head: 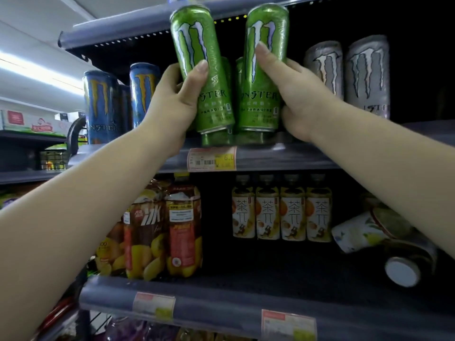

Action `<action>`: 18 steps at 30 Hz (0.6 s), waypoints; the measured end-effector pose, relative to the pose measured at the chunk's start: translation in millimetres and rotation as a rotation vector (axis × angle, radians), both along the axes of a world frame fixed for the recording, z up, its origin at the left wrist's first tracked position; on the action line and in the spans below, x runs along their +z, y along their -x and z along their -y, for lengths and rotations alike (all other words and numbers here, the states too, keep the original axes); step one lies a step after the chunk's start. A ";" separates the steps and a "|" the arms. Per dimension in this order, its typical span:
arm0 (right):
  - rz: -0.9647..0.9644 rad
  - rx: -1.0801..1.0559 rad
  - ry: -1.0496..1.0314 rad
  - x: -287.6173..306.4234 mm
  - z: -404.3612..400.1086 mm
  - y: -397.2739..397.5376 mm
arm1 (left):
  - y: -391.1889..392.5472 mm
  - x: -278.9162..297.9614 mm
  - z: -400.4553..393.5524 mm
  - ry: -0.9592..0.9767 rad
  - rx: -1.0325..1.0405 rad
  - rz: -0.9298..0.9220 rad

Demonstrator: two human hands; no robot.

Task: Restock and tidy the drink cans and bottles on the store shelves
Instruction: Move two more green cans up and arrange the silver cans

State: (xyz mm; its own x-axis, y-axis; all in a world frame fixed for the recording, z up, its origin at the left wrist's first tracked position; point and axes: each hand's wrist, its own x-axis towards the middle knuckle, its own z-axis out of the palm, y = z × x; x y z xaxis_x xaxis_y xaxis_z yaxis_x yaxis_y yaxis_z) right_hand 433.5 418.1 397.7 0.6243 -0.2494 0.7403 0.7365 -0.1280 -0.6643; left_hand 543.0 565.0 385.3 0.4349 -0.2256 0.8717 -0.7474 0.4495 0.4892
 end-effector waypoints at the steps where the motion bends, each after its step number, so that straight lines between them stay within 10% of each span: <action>1: -0.003 0.002 -0.018 0.0 -0.1 -1.3 | -0.5 0.9 0.6 -0.005 -0.008 -0.006; 18: -0.219 -0.134 0.022 11.0 0.1 -26.4 | -33.9 17.1 4.5 -0.226 0.150 0.058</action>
State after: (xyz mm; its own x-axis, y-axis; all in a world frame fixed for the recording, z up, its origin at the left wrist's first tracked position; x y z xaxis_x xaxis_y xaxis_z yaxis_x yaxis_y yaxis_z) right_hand 459.9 418.0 408.7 0.7328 -0.3260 0.5973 0.5508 -0.2311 -0.8020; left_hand 576.9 560.5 402.4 0.4292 -0.3540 0.8310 -0.8268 0.2165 0.5192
